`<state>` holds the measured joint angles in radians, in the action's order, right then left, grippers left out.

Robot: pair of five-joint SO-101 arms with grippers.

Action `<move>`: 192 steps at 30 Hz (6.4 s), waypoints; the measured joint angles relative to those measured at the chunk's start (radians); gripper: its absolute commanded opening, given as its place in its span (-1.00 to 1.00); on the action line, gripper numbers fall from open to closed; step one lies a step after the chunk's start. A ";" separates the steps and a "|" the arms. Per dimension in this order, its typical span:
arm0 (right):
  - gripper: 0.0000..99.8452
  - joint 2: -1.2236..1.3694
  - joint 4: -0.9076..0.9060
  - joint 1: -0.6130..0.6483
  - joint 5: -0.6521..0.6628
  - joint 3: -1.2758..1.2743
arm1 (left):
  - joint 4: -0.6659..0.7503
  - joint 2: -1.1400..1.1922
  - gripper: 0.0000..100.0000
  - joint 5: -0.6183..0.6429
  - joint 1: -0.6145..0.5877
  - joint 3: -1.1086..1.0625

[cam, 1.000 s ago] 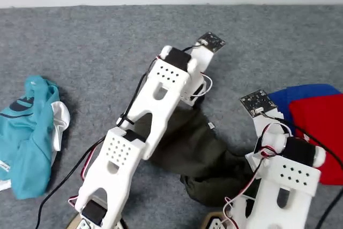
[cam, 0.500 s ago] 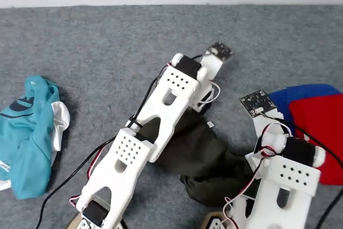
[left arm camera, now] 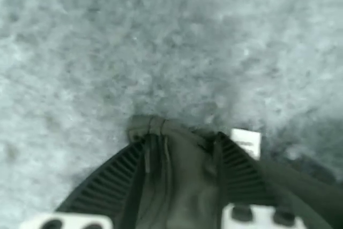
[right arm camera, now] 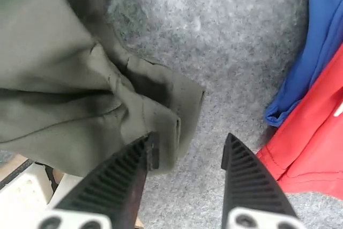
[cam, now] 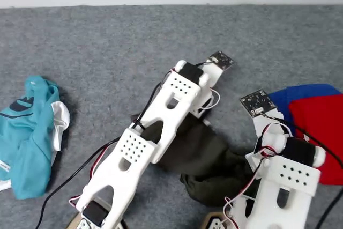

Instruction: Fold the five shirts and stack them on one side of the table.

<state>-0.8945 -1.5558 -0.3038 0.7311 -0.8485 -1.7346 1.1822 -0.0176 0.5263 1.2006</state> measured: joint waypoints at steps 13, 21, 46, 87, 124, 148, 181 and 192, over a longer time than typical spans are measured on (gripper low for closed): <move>-0.60 0.000 0.000 0.000 0.000 0.000 | -0.005 -0.008 -0.96 -0.035 -0.029 0.115; -0.60 0.000 0.000 0.000 0.000 0.000 | -0.008 -0.275 -0.97 -0.038 -0.158 0.074; -0.61 0.002 0.222 0.339 -0.305 -0.086 | 0.012 -0.701 -0.97 -0.043 -0.427 -0.443; -0.98 0.523 0.795 0.514 -0.295 -0.221 | 0.008 -0.703 -0.97 -0.043 -0.425 -0.462; -0.98 0.230 0.035 0.373 -0.279 1.324 | 0.000 -1.370 -0.97 -0.043 -0.436 -0.462; -0.98 0.173 -0.049 0.368 -0.282 1.366 | -0.002 -1.596 -0.88 -0.196 -0.470 -1.025; -0.98 0.173 -0.006 0.446 -0.282 0.976 | 0.278 -1.596 -0.69 -0.155 -0.299 -1.539; -0.40 0.175 -0.009 0.575 -0.272 0.489 | 0.367 -1.596 -0.69 -0.121 -0.265 -1.611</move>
<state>-0.7196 -1.5650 0.2716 0.4595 -0.3590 -1.3679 -0.4135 -0.1389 0.2608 -0.4104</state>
